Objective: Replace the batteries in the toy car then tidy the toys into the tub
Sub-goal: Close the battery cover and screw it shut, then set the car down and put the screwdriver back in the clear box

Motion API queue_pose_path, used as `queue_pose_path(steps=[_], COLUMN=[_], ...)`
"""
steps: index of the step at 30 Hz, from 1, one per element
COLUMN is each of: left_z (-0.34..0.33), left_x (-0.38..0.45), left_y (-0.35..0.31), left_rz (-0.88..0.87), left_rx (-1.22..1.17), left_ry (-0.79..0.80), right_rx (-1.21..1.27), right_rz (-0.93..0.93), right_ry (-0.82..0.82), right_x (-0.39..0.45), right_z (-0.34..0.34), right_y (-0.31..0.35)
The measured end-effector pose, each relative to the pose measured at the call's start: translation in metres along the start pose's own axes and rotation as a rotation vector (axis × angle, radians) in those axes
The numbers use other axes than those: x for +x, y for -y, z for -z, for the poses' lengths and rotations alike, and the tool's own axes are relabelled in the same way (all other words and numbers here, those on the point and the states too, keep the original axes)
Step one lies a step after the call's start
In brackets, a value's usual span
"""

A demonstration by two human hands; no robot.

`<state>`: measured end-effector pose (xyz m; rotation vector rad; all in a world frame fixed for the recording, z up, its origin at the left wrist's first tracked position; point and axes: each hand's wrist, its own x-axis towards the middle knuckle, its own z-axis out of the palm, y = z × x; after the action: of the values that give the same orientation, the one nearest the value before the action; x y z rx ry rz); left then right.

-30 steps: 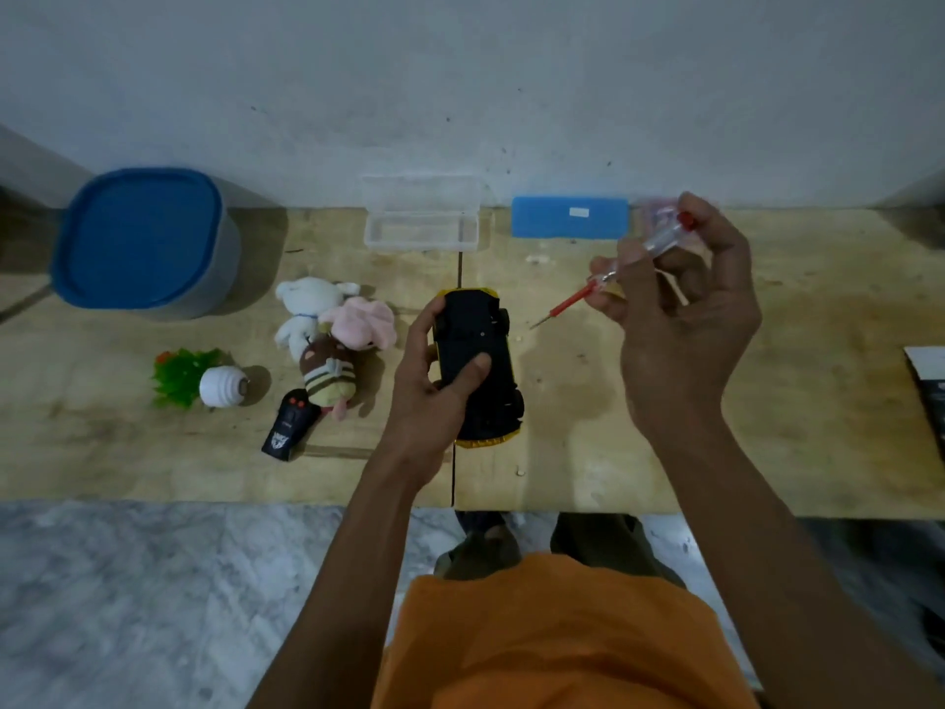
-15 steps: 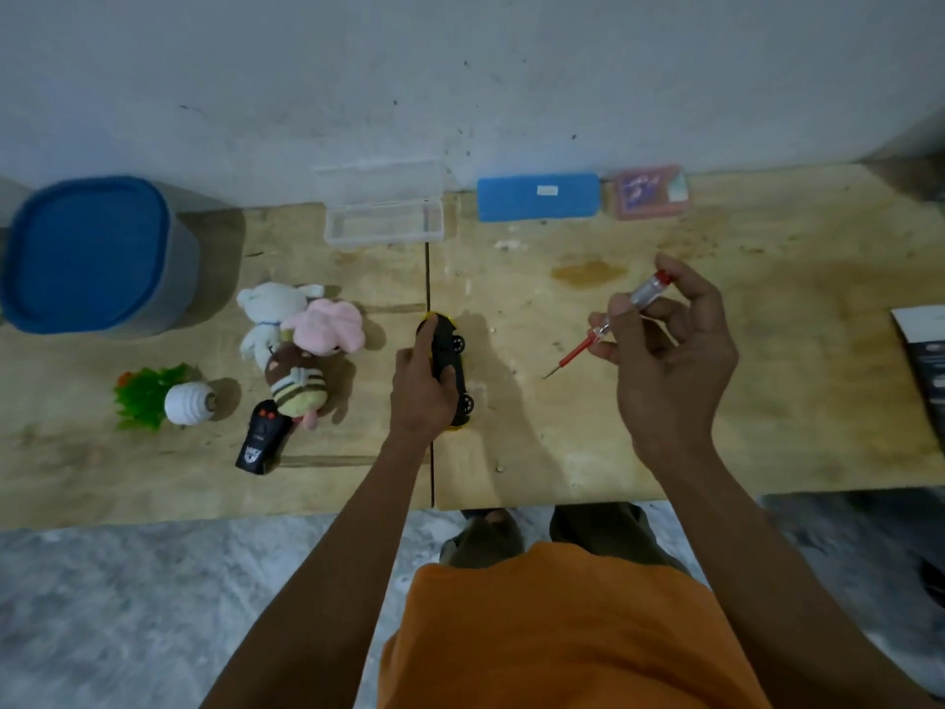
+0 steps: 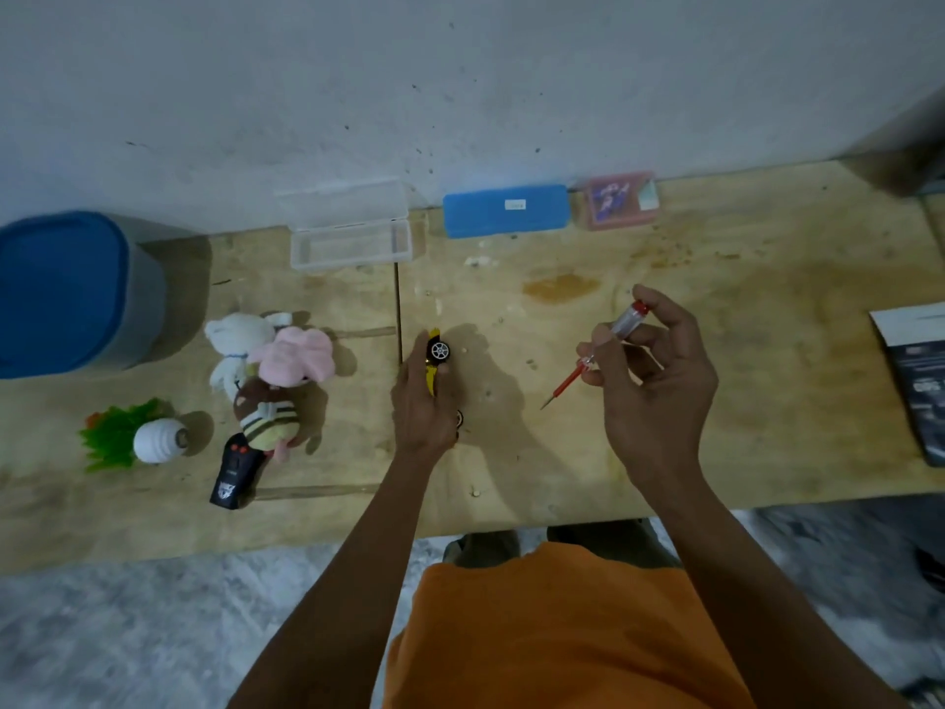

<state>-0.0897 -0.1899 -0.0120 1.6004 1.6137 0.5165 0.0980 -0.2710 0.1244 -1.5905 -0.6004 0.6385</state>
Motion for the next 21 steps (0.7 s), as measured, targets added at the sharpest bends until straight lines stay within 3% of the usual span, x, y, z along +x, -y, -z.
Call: queue_pose_path(steps=[6, 12, 17, 21], left_z=[-0.012, -0.036, -0.042, -0.036], left_x=[0.007, 0.004, 0.005, 0.003], left_y=[-0.012, -0.025, -0.031, -0.032], left_rz=[0.064, 0.074, 0.103, 0.058], left_rx=[0.034, 0.286, 0.346, 0.367], left_ry=[0.037, 0.024, 0.037, 0.09], right_rx=[-0.021, -0.026, -0.022, 0.015], right_rz=[-0.054, -0.095, -0.135, -0.288], right_ry=[0.035, 0.079, 0.124, 0.151], right_x=[0.014, 0.033, 0.051, 0.072], right_z=[-0.003, 0.002, 0.007, -0.001], right_y=[-0.006, -0.014, -0.027, -0.038])
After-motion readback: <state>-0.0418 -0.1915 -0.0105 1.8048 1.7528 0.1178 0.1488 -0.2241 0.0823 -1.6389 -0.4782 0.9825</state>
